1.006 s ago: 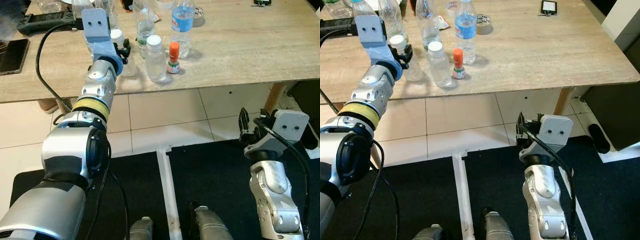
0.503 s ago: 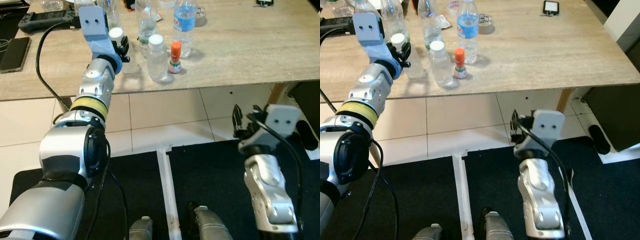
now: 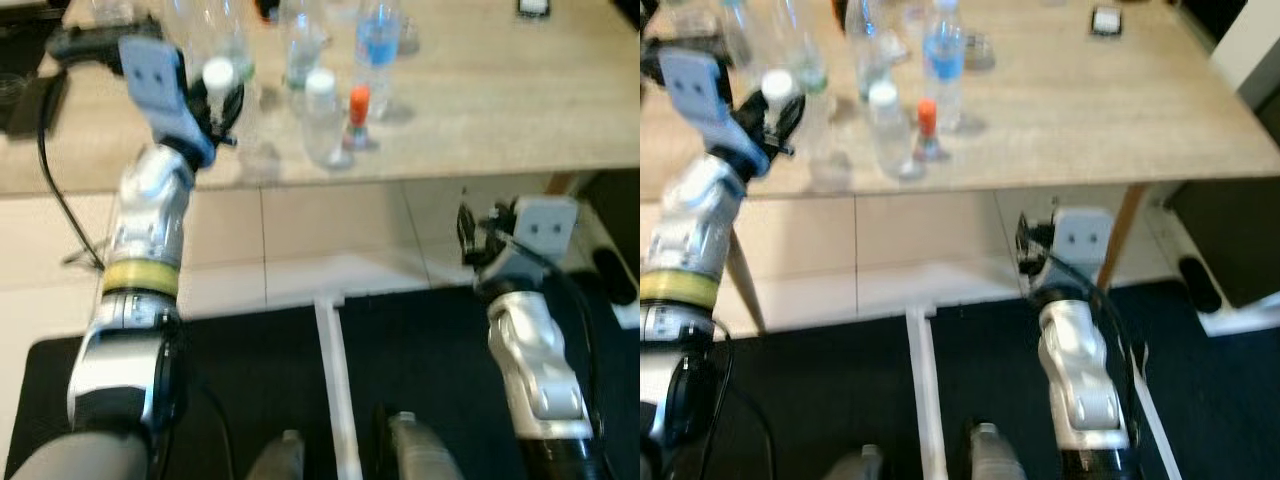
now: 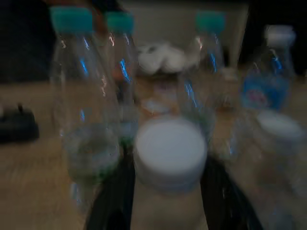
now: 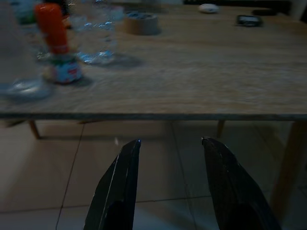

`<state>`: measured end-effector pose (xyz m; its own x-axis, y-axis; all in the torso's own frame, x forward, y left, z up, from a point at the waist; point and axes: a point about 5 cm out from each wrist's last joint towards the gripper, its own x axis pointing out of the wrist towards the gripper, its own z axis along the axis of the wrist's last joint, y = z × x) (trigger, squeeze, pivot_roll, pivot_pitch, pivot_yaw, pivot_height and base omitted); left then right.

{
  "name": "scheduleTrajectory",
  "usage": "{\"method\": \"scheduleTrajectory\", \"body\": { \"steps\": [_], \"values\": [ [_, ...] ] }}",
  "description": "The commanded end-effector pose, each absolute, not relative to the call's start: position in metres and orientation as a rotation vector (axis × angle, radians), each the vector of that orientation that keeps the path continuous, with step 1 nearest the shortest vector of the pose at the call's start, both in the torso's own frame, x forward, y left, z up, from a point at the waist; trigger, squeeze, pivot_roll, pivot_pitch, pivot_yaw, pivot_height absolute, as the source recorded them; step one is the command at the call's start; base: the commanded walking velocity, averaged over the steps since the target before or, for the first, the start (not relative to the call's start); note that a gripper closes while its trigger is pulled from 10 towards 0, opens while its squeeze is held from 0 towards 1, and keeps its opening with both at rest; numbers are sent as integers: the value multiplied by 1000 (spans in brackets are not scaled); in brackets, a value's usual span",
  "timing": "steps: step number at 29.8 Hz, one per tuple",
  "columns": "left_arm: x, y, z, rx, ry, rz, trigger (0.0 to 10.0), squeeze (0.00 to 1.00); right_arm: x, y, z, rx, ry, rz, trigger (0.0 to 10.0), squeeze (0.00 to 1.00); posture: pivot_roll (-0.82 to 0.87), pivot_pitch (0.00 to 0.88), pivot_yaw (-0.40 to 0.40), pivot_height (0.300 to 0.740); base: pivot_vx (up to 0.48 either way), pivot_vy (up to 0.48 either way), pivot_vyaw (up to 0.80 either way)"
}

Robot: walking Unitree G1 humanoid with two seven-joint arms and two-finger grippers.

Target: Restocking fridge

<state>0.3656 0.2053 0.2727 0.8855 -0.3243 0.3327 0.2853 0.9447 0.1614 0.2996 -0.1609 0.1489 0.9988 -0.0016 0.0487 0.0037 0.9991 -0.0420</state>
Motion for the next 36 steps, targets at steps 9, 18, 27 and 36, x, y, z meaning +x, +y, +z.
{"method": "scheduleTrajectory", "body": {
  "steps": [9,18,27,36],
  "values": [
    [325,187,267,150,-254,-509,10000,0,308,-164,158,-108,-109,90,10000,0,92,127,-4,740,0,0,0],
    [292,174,196,135,-91,-467,10000,0,297,-204,91,-93,109,-121,10000,0,61,118,-13,740,0,0,0],
    [268,197,121,77,130,-192,10000,0,259,-207,16,-99,371,-196,10000,0,40,110,-19,740,0,0,0],
    [278,233,103,136,156,51,10000,0,213,-207,-41,-191,605,-179,10000,0,0,105,-37,740,0,0,0]
  ]
}}
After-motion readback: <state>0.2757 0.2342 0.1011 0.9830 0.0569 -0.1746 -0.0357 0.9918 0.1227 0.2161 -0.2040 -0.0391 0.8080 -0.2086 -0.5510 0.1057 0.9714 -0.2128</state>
